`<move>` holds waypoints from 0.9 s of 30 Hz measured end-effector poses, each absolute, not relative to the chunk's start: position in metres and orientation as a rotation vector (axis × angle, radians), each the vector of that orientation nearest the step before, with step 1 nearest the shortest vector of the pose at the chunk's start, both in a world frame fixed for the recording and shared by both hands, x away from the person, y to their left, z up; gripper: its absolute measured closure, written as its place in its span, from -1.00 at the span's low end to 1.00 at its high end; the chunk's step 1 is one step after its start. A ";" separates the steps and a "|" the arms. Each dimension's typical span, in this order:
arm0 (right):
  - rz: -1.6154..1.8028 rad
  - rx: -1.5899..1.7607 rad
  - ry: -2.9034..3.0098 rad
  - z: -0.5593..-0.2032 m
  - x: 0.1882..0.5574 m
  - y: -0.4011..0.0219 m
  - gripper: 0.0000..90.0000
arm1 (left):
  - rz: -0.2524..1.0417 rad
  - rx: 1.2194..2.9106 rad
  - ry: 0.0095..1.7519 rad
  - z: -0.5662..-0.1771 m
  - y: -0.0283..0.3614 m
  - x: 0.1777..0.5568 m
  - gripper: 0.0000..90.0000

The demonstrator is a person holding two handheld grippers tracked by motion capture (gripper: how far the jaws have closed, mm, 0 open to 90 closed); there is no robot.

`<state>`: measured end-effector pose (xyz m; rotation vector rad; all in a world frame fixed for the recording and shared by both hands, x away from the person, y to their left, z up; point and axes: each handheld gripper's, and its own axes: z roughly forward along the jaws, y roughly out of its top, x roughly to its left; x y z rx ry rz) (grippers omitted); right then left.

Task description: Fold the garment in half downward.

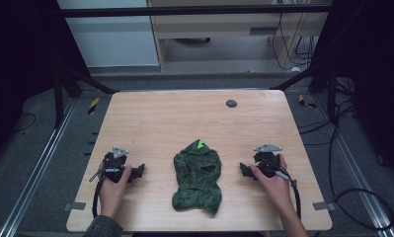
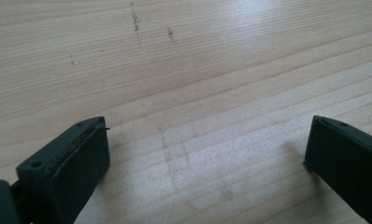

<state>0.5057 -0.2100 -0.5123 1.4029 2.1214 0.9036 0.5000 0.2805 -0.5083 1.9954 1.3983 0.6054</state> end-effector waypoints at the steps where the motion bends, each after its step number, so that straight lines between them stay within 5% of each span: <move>1: 0.904 1.403 2.121 -0.512 0.506 -0.210 -0.97 | 0.605 1.995 1.398 -0.508 0.281 0.500 -1.00; 13: 0.952 1.334 2.203 -0.503 0.499 -0.202 -0.54 | 0.557 1.969 1.327 -0.502 0.270 0.494 -0.91; 27: 1.065 1.162 2.328 -0.476 0.511 -0.170 0.24 | 0.393 2.100 1.056 -0.464 0.216 0.527 -0.70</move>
